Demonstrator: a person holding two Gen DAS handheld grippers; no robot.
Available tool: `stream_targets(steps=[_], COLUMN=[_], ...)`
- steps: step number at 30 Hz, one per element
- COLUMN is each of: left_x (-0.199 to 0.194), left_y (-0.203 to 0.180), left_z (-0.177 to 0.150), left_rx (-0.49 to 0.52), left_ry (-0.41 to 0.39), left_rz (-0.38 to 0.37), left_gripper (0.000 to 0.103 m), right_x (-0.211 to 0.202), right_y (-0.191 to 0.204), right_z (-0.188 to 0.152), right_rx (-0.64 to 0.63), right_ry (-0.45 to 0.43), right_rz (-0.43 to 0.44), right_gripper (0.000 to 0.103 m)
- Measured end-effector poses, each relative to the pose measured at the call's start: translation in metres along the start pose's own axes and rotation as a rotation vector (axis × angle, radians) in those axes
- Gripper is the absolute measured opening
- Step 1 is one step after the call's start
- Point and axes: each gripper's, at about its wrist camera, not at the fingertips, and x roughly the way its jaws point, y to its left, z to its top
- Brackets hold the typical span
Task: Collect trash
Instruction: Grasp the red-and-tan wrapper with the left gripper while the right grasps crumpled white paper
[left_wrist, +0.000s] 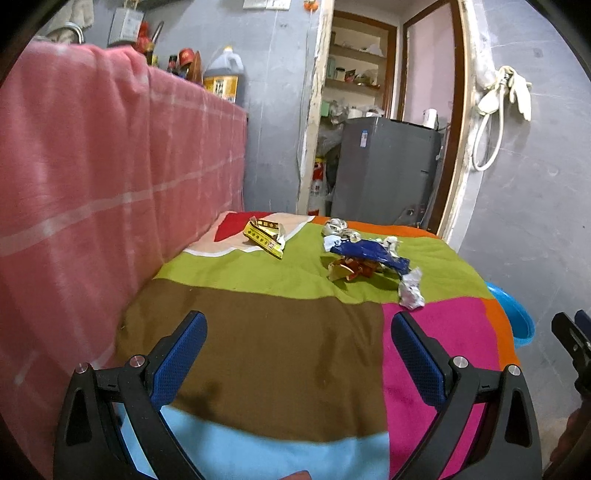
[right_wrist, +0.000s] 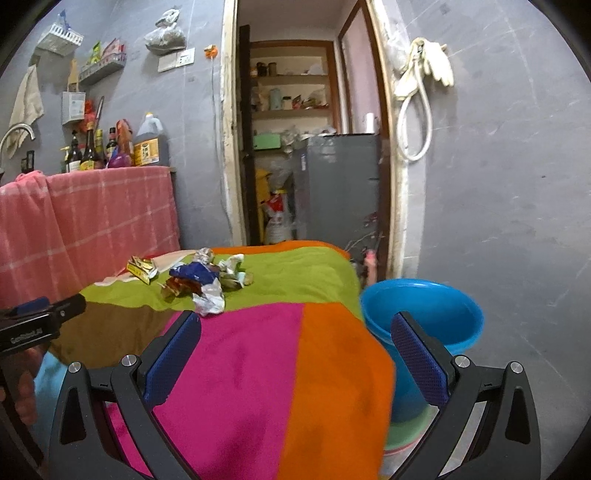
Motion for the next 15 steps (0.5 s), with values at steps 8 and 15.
stream_targets(steps=[8,15], left_x=[0.048,0.076], left_y=[0.015,0.018], left_z=[0.022,0.036], left_rx=[-0.059,-0.059], left_ry=[0.121,0.187], left_rz=[-0.060,-0.118], left_gripper=[0.097,0.090], right_x=[0.051,0.089], right_y=[0.005,0.015], right_z=[0.012,0.012], right_rx=[0.010,-0.002], right_ry=[0.082,0.168], right_rz=[0.129,0.217], right_gripper=[0.103,0.091])
